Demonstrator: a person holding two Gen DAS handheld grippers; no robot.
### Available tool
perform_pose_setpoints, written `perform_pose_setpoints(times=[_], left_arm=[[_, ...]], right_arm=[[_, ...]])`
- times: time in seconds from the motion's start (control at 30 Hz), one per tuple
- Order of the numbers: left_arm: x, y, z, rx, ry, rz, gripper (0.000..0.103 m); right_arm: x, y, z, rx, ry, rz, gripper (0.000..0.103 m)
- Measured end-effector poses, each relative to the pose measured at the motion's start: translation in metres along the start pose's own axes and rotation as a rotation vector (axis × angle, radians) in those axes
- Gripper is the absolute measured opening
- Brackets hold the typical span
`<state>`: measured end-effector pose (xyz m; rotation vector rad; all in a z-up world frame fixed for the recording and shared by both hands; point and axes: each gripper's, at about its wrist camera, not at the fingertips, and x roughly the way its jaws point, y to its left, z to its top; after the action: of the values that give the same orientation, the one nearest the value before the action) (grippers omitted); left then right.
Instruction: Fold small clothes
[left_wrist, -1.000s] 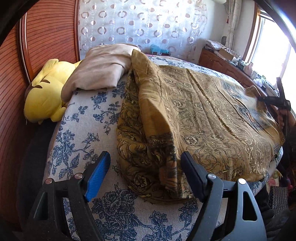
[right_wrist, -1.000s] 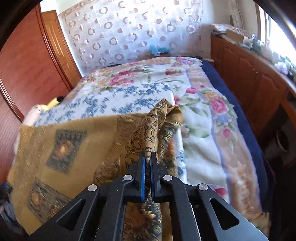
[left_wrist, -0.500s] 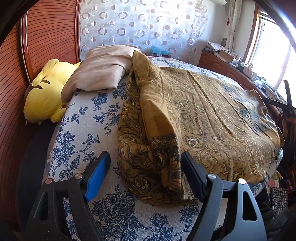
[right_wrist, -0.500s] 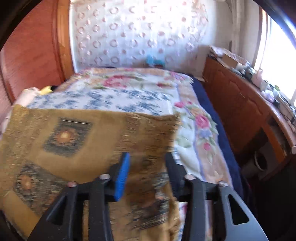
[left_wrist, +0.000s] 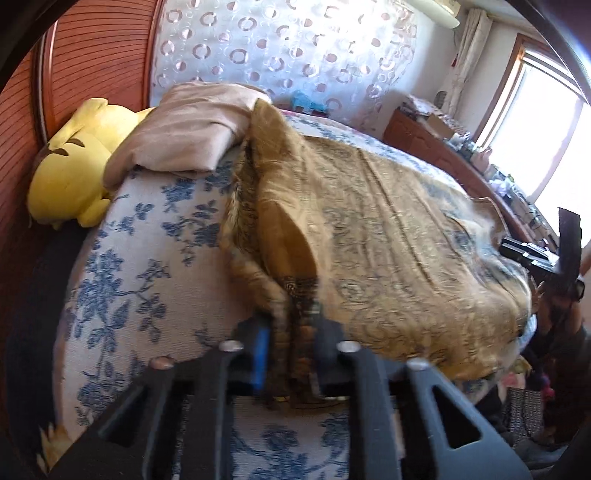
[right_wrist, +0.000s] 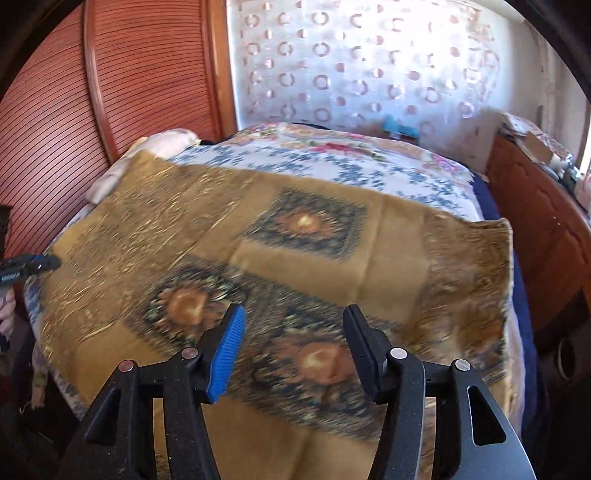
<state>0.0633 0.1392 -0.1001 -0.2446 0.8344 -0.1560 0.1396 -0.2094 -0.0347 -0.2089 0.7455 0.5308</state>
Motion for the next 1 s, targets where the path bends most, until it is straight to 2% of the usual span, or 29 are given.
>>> perform_pose_setpoints(times=[0.1, 0.37, 0.67, 1.0], left_arm=[[-0.012, -0.022, 0.004, 0.075, -0.049, 0.021, 0.010], [-0.038, -0.093, 0.036, 0.220, -0.144, -0.076, 0.010], [-0.025, -0.155, 0.058, 0.344, -0.139, -0.140, 0.010], [-0.007, -0.229, 0.070, 0.469, -0.125, -0.214, 0.010]], right_arm=[[-0.004, 0.000, -0.007, 0.001, -0.004, 0.017, 0.057], [-0.033, -0.020, -0.035, 0.073, -0.001, 0.044, 0.057], [-0.046, -0.038, -0.062, 0.124, 0.014, 0.030, 0.057], [-0.078, -0.048, -0.081, 0.152, -0.031, 0.013, 0.057]])
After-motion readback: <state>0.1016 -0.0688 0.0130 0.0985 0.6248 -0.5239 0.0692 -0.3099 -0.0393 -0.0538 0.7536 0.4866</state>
